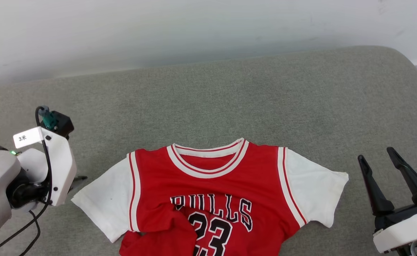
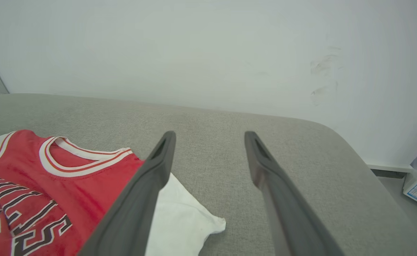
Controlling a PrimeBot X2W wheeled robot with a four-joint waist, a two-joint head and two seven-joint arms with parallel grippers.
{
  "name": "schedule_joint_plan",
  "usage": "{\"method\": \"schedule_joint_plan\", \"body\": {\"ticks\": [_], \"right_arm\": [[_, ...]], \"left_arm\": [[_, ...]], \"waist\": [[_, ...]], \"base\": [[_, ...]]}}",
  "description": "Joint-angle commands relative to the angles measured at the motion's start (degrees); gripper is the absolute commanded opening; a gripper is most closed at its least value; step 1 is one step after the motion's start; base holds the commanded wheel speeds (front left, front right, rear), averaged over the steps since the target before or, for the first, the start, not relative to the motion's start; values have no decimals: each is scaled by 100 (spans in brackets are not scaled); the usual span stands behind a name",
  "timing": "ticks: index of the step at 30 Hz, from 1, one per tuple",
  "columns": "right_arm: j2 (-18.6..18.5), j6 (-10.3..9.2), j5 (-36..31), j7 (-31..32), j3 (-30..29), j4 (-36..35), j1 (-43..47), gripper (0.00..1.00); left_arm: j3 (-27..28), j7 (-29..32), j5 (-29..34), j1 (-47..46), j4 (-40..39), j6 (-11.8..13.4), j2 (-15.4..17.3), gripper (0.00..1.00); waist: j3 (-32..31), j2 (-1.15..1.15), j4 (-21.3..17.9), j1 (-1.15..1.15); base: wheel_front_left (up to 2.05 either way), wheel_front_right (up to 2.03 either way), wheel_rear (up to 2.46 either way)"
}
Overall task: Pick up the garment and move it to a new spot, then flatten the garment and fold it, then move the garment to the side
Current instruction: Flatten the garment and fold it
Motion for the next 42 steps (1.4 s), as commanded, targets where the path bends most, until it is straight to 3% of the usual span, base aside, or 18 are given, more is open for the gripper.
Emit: {"method": "schedule_joint_plan", "body": {"ticks": [1,13,14,15,22,26,32,33,38,42], "right_arm": [[20,-4,-27,-13,4,-29,-51,100],[43,-4,-115,-65,33,-28,-341,100],[41,-4,-119,-66,31,-15,-359,100],[35,-4,-119,-72,22,-5,-370,100],[-322,-4,-197,134,-127,-129,-535,100],[-822,-3,-120,726,-14,-324,-791,100],[-1939,-4,832,2723,893,-322,-1436,100],[-1939,-4,832,2723,893,-322,-1436,100],[-2671,-4,1961,4529,1829,69,-2164,100],[-2871,-4,2384,5538,2460,470,-2741,100]], "left_arm": [[-18,133,-84,114,17,41,-17,100],[-133,511,-370,738,693,54,-373,100],[-153,532,-346,782,736,32,-404,71],[-167,551,-342,810,766,25,-452,0],[-111,161,87,366,666,-60,-446,0],[-50,-66,257,171,433,-71,-293,0],[-6,-229,392,67,-38,-18,-166,0],[-6,-229,392,67,-38,-18,-166,0],[39,-289,493,-59,-378,96,-197,0],[67,-293,598,-212,-597,158,-226,0]], "waist": [[90,0,-60,0],[601,0,-288,0],[609,0,-290,0],[611,0,-286,0],[365,0,-161,0],[227,0,-80,0],[201,0,55,0],[201,0,55,0],[353,0,209,0],[559,0,339,0]], "base": [[0,0,0],[0,0,0],[0,0,0],[0,0,0],[0,0,0],[0,0,0],[0,0,0],[0,0,0],[0,0,0],[0,0,0]]}}
